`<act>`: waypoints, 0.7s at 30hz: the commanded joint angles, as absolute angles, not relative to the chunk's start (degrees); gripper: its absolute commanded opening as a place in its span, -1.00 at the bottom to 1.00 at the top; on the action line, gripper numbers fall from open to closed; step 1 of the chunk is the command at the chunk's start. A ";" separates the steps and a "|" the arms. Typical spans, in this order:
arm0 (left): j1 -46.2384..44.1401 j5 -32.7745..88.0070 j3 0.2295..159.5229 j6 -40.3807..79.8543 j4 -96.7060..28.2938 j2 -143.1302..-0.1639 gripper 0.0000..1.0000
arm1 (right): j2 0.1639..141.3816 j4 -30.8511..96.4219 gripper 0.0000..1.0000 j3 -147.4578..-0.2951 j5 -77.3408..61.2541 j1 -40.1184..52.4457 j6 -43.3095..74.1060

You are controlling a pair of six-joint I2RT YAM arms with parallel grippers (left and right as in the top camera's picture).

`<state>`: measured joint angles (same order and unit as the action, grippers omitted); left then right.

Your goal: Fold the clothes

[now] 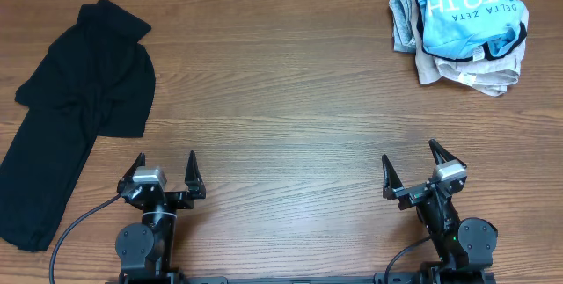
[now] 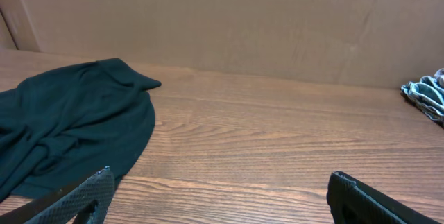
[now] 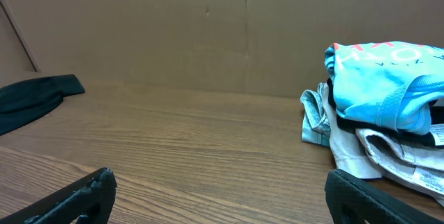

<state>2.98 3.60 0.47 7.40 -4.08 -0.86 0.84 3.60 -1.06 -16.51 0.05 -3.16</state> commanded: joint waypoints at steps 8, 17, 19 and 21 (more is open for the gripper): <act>2.92 2.96 0.27 7.92 -4.21 -0.25 1.00 | 0.27 3.22 1.00 -0.47 -16.56 0.36 -3.05; 2.92 2.92 0.27 7.90 -4.19 -0.25 1.00 | 0.27 2.72 1.00 -0.47 -11.88 0.30 -3.46; 2.94 2.72 0.27 7.84 -3.88 -0.25 0.99 | 0.27 1.13 1.00 -0.49 -11.35 0.30 -3.46; 2.98 2.87 0.27 7.81 -3.62 -0.25 1.00 | 0.27 -2.09 1.00 -0.49 -11.42 0.27 -3.44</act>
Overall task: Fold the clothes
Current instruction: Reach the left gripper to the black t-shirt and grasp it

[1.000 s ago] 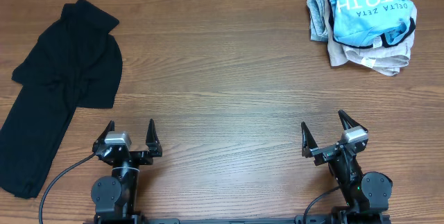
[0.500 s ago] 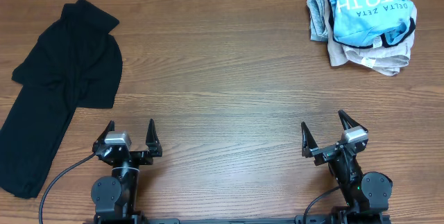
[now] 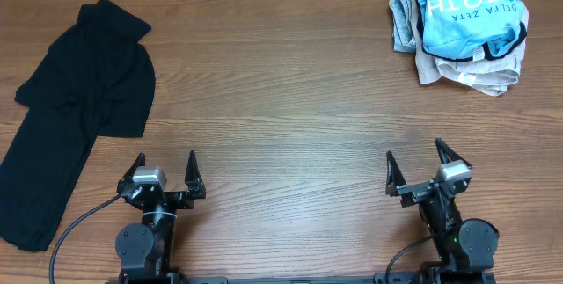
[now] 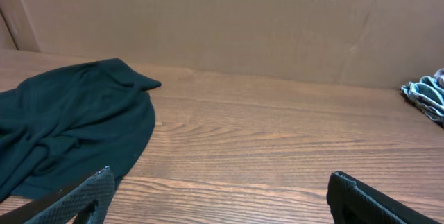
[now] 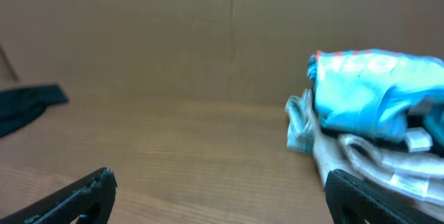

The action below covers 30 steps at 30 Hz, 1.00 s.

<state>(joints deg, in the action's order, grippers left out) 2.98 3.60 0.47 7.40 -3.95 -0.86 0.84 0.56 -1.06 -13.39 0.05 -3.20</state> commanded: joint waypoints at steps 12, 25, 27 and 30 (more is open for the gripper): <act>2.98 3.86 17.93 5.74 -11.20 -3.64 1.00 | 1.65 -2.44 1.00 -14.55 -12.93 0.27 -3.29; 2.98 6.24 61.65 5.85 -40.21 -35.33 1.00 | 26.72 15.73 1.00 -43.92 -20.05 0.27 -3.49; 2.98 6.24 70.39 5.85 -48.23 -42.54 1.00 | 33.12 21.98 1.00 -50.46 -20.71 0.27 -3.49; 2.98 6.20 82.24 5.76 -59.37 -53.06 1.00 | 42.00 30.74 1.00 -59.33 -20.73 0.27 -3.49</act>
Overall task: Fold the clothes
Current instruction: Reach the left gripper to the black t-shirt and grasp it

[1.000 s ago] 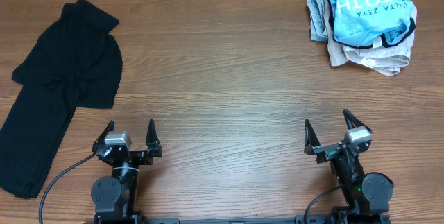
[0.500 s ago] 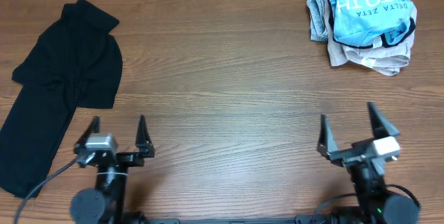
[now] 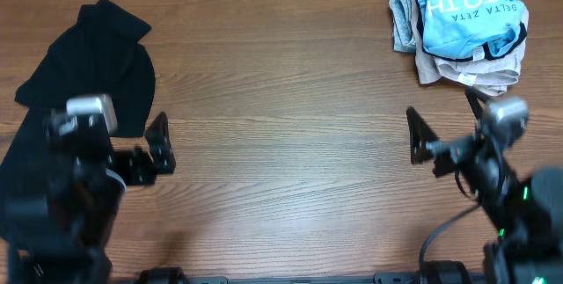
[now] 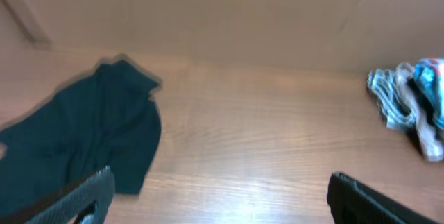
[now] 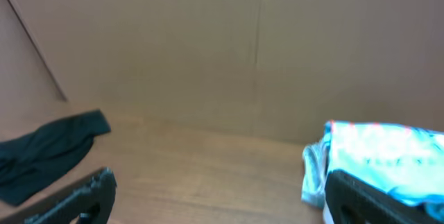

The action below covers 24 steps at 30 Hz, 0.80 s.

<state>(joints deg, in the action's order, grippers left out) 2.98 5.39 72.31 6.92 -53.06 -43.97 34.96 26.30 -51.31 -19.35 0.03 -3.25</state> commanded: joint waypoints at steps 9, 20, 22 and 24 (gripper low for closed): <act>2.98 -1.65 94.96 1.10 -69.65 -73.63 1.00 | 61.06 40.03 1.00 -69.80 -23.83 0.27 1.41; 5.69 -9.34 94.96 -0.05 -67.13 -93.91 0.82 | 75.61 40.84 0.80 -69.78 -34.68 0.30 2.39; 7.01 -9.41 94.98 -0.05 -65.41 -97.78 0.79 | 77.28 41.52 0.70 -69.78 -34.65 0.30 2.39; 8.21 -9.39 94.98 -0.03 -63.72 -101.49 0.74 | 78.65 42.22 0.70 -69.76 -34.61 0.30 2.37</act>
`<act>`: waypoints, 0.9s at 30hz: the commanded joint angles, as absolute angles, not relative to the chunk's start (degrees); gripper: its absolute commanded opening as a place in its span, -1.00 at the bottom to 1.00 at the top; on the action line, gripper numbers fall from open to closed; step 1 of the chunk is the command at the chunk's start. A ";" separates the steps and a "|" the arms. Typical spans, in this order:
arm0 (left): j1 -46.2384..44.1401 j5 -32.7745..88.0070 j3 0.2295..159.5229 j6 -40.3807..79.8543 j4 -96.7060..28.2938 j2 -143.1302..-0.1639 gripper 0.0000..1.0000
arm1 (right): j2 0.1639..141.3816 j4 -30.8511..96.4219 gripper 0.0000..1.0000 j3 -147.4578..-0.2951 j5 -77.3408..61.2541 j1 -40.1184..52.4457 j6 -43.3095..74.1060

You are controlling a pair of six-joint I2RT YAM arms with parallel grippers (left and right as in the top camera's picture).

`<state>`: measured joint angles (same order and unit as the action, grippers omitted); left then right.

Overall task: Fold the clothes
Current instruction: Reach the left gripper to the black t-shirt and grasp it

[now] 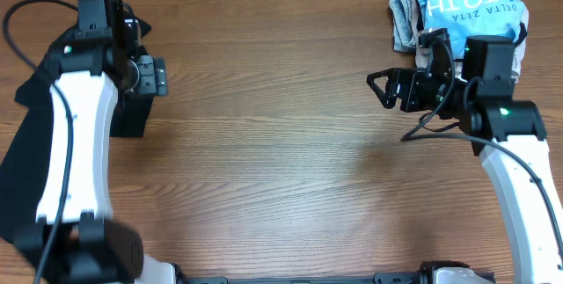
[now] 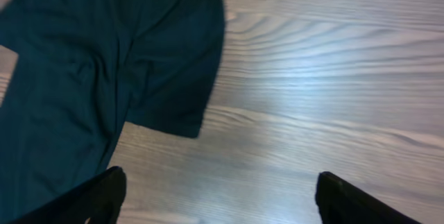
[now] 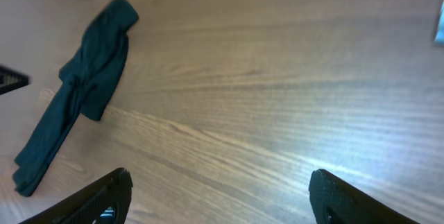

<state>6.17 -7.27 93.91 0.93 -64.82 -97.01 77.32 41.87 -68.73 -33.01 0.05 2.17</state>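
A black garment [image 1: 22,161] lies crumpled along the table's left side; the left wrist view shows it as dark cloth [image 2: 104,57] at upper left. My left gripper [image 1: 148,77] hangs open over its right edge with nothing between the fingers [image 2: 90,196]. A pile of clothes [image 1: 466,7], topped by a light blue lettered shirt, sits at the far right corner. My right gripper [image 1: 380,89] is open and empty just left of the pile, facing across the table. In the right wrist view the black garment [image 3: 83,92] lies far off.
The wooden table [image 1: 281,161] stretches bare between the two garments. A brown cardboard wall runs along the far edge. The left arm's cable loops above the black garment at the upper left.
Both arms have moved away from the front of the table: the left now stands over the black garment, the right beside the pile. Both wrist cameras now look down at the table. Both grippers stay open.
Both grippers first rested open at the front edge, level with the table, and the clothes lay untouched. Then both arms were raised partway toward mid-table. Now they hang near the far corners, each by its garment, with no cloth moved.
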 commanded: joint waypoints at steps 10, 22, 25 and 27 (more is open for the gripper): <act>10.66 -9.45 94.98 -3.42 -58.22 -115.85 0.47 | 83.09 43.18 0.55 -69.71 -34.61 0.32 2.37; 11.49 -9.61 94.98 -7.11 -55.88 -126.41 -0.22 | 83.29 43.86 0.49 -69.71 -32.53 0.32 2.37; 11.77 -9.58 94.96 -7.09 -56.36 -127.61 -0.25 | 83.29 44.21 0.49 -69.71 -31.73 0.32 2.37; 11.77 -9.52 94.98 -7.07 -56.62 -127.96 -0.25 | 83.29 44.27 0.49 -69.71 -31.35 0.32 2.37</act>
